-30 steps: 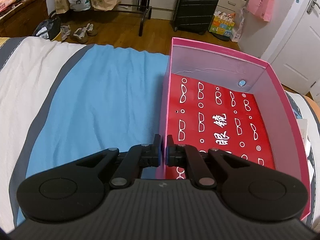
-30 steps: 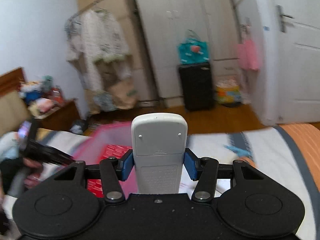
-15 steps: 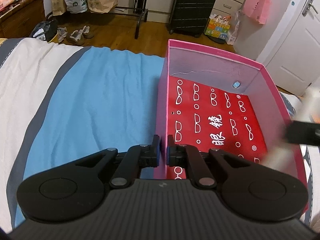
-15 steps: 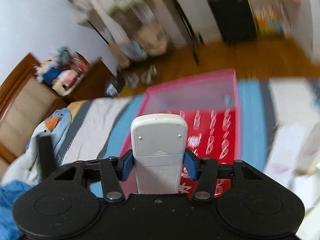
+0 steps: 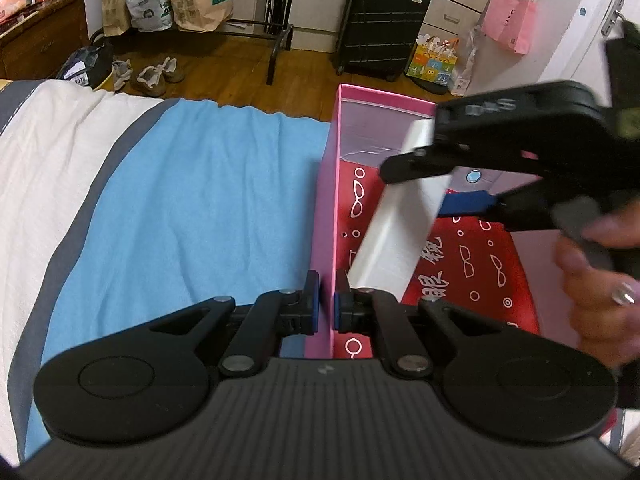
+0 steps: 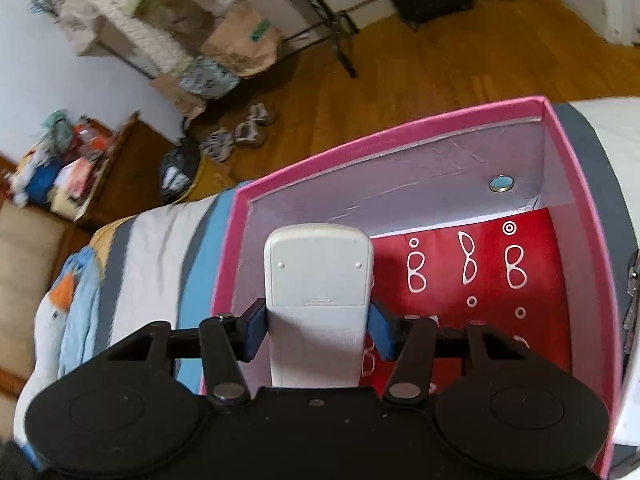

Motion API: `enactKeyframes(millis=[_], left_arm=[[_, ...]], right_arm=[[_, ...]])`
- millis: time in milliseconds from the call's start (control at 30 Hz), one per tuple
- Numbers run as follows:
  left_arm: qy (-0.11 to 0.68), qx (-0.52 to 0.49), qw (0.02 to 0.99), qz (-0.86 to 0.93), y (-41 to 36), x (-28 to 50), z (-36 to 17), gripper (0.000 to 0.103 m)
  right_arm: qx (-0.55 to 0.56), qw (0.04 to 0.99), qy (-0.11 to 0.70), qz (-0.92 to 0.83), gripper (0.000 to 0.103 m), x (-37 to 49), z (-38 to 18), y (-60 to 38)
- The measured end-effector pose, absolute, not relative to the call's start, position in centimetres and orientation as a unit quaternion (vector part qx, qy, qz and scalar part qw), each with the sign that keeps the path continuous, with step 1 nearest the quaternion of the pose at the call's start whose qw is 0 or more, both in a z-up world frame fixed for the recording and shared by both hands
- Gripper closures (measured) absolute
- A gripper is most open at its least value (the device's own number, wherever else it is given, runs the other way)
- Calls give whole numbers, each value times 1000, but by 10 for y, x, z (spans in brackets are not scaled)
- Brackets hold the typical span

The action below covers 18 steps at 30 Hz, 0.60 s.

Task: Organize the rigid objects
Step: 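Carry the white power bank into the pink box with the right tool, then open the right tool to release the power bank in the box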

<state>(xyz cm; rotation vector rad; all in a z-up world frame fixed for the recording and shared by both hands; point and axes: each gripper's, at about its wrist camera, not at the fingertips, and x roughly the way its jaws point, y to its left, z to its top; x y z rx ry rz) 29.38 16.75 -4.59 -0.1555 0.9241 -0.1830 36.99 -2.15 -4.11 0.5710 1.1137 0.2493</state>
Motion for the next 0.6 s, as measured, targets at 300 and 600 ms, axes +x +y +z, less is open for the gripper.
enactKeyframes(millis=[300,600], left_arm=[[442,-79,889,-89,172,295,-48,98],[439,-77,891,-85,169,295,-48,98]], right_arm=[[313,782,522,135,43,377,-57,-26],[222,826,468,222,48,329,18,-46]])
